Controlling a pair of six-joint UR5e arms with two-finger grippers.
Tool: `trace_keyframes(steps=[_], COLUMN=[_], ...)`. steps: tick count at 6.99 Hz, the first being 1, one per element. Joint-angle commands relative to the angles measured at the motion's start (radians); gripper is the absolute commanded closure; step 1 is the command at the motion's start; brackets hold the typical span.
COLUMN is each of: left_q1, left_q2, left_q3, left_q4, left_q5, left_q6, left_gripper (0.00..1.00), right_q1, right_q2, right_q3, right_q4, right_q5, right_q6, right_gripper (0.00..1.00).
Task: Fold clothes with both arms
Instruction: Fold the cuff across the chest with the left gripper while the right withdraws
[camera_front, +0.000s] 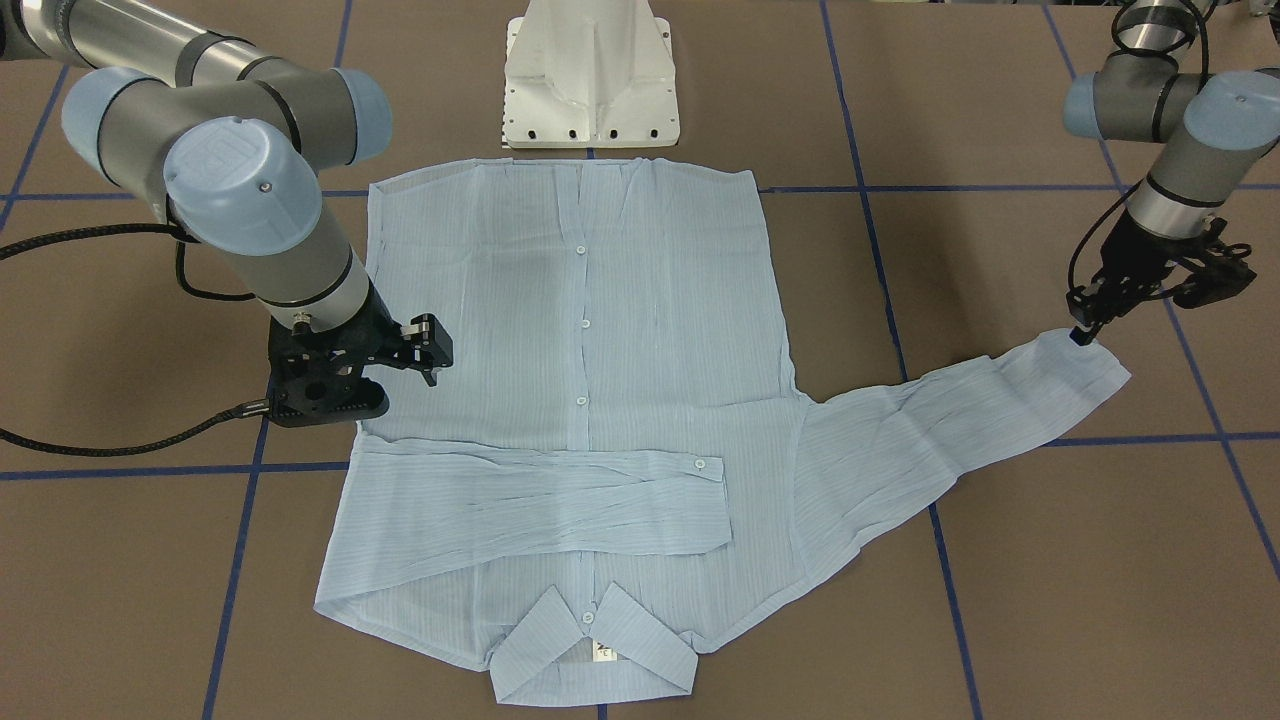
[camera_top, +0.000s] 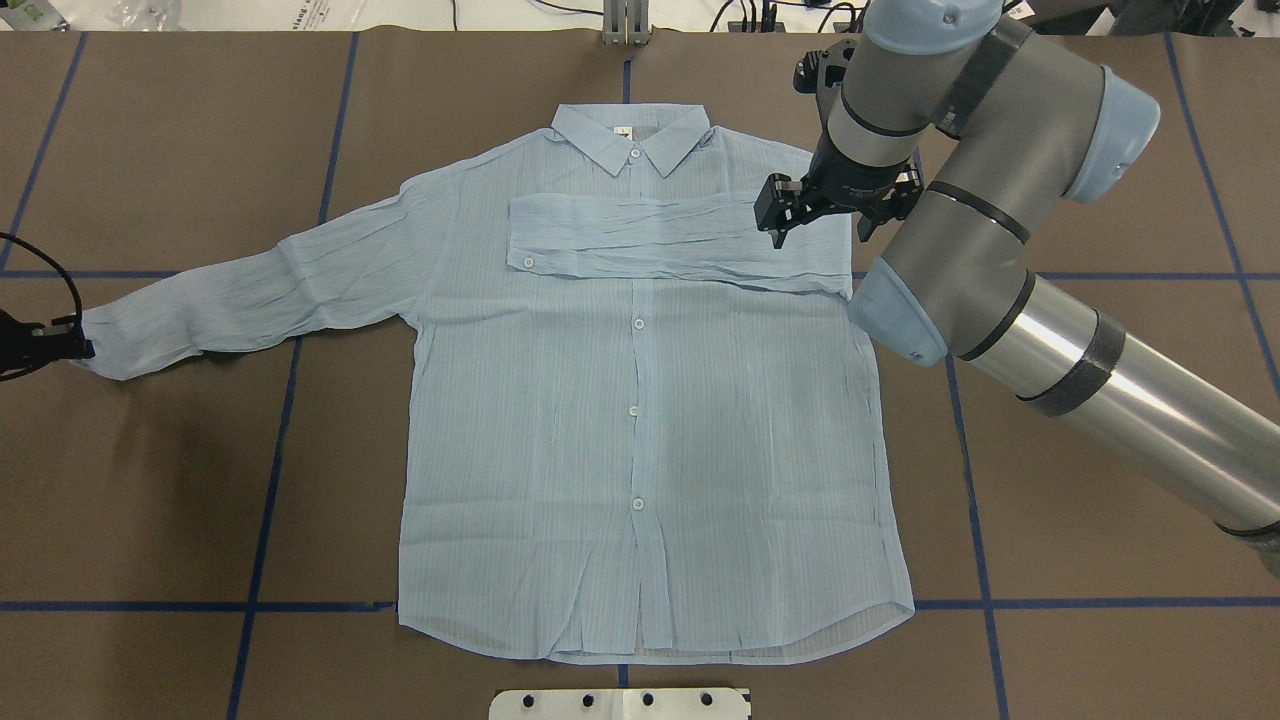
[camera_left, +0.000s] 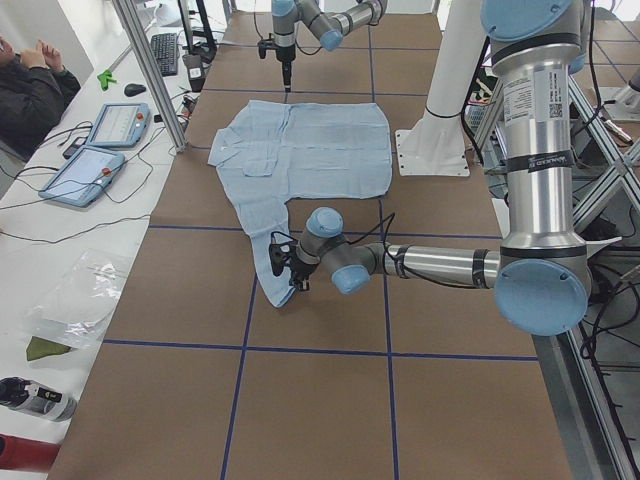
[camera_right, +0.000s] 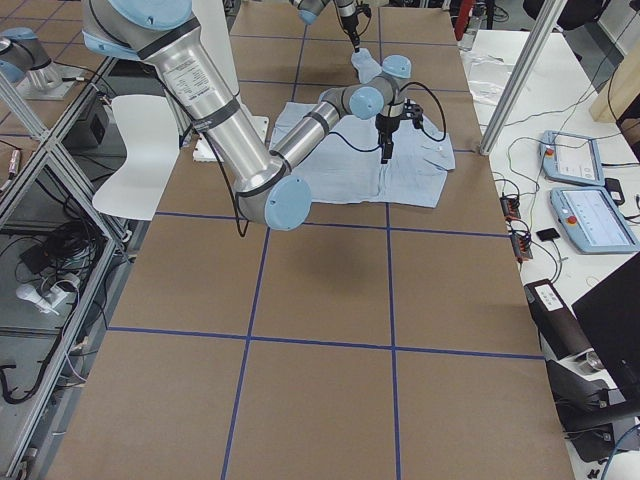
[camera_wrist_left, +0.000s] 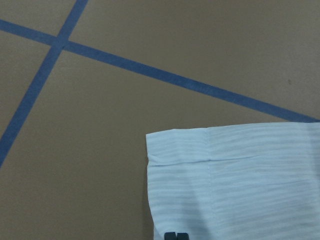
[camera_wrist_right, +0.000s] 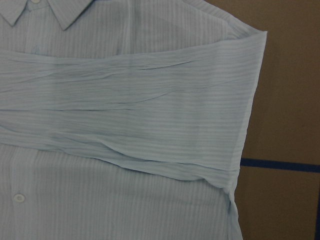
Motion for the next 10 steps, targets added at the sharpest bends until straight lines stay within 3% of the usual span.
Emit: trace_keyframes(steps=[1, 4, 7, 10], left_q1=[-0.013, -0.033, -0.026, 0.026], left_q2=[-0.075, -0.396, -0.694, -0.94], left_q3=[-0.12, -0.187, -0.169, -0.061], left_q4=[0.177, 0.553, 0.789, 0.792], left_q5=[-0.038, -0.038, -0.041, -0.163], left_q6=[-0.002, -0.011, -0.13, -0.436], left_gripper=[1.0, 1.0, 1.0, 1.0], right_q1=[0.02, 0.085, 0.155, 0.2], right_q2=[-0.036, -0.169, -0.273, -0.335], right_q3=[0.013, 0.072, 0.084, 0.086], right_q4=[0.0, -0.002, 0.009, 0.008], right_q5=[0.003, 0.011, 0.052, 0.071], right_q6=[-0.005, -0.134, -0.257, -0.337], right_gripper=[0.0, 0.0, 0.0, 0.0])
